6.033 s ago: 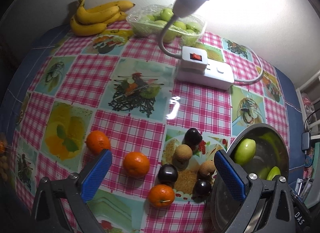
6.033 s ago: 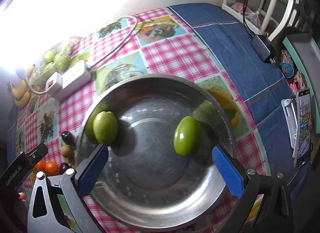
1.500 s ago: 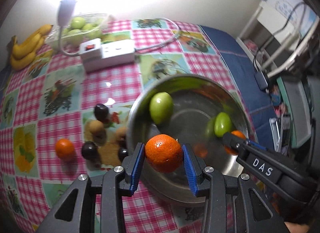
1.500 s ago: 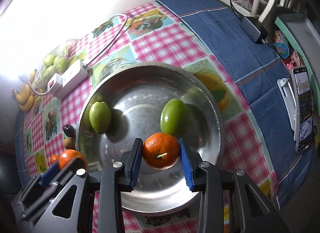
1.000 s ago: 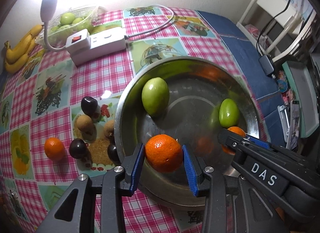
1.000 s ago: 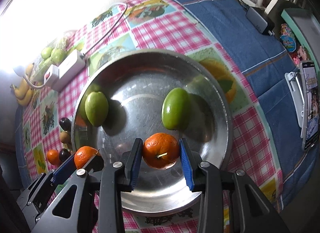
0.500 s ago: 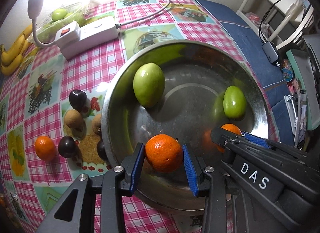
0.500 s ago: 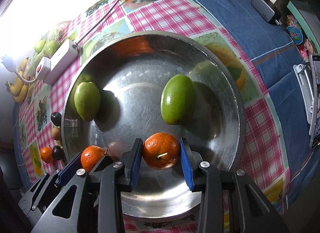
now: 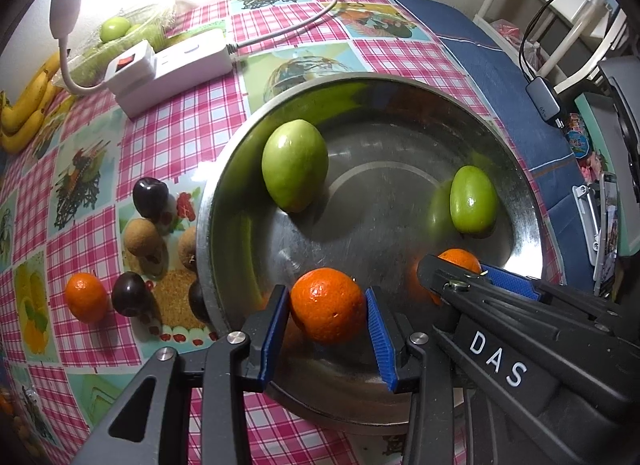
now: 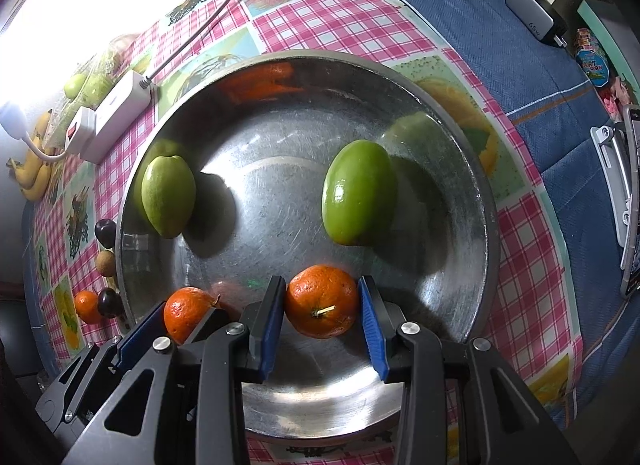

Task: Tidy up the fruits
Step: 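Carry the tangerine with the left tool while the right tool carries its tangerine into the bowl, then open both tools to release the tangerines inside the steel bowl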

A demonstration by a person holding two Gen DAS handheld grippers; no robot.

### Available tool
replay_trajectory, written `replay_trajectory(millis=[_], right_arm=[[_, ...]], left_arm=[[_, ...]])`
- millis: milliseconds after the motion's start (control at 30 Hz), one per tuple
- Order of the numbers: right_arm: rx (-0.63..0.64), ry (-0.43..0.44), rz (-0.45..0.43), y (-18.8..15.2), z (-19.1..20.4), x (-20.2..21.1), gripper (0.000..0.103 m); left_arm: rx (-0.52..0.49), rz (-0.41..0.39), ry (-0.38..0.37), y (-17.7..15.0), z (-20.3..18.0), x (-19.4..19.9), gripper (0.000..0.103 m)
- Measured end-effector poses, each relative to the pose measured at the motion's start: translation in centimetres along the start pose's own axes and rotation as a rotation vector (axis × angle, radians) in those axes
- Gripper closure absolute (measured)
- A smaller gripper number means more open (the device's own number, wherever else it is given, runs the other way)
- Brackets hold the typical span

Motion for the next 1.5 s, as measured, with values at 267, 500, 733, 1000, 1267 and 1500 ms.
replay_trajectory(millis=[267, 500, 733, 1000, 1267, 1500], right_arm=[[0.004, -0.005, -0.007, 0.1, 0.0, 0.4, 0.063], [0.001, 0.008, -0.069, 0.9, 0.1, 2.7, 0.062], [-0.001, 0.016, -0.145, 1.7, -0.1, 5.5, 0.063], [0.009, 0.010, -0.127, 1.1, 0.3, 4.8, 0.063], [0.034, 0.009, -0.108, 0.7, 0.8, 4.3, 0.063], [0.044, 0.005, -0.103, 0.6, 1.0, 4.1, 0.043]], left_arm=[[0.000, -0.010, -0.008, 0.1, 0.0, 0.6, 0.056], [0.003, -0.043, -0.026, 0.7, -0.1, 2.4, 0.055], [0.042, -0.075, -0.003, 1.2, 1.4, 4.1, 0.055], [0.151, -0.086, 0.076, 1.3, 4.8, 4.7, 0.055], [0.272, -0.123, 0.109, 1.4, 8.6, 6.1, 0.047], [0.310, -0.119, 0.140, 1.3, 10.0, 6.2, 0.029]])
Point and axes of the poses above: each gripper's, at about its wrist camera, not at the fingertips, and x roughly against the way its jaws point, z to its left, y to its top, the point moved 9 cm from there along -x, roughly the way its jaws point, and after that the axes turned 2 degrees about -z, right-handed, at the moved point
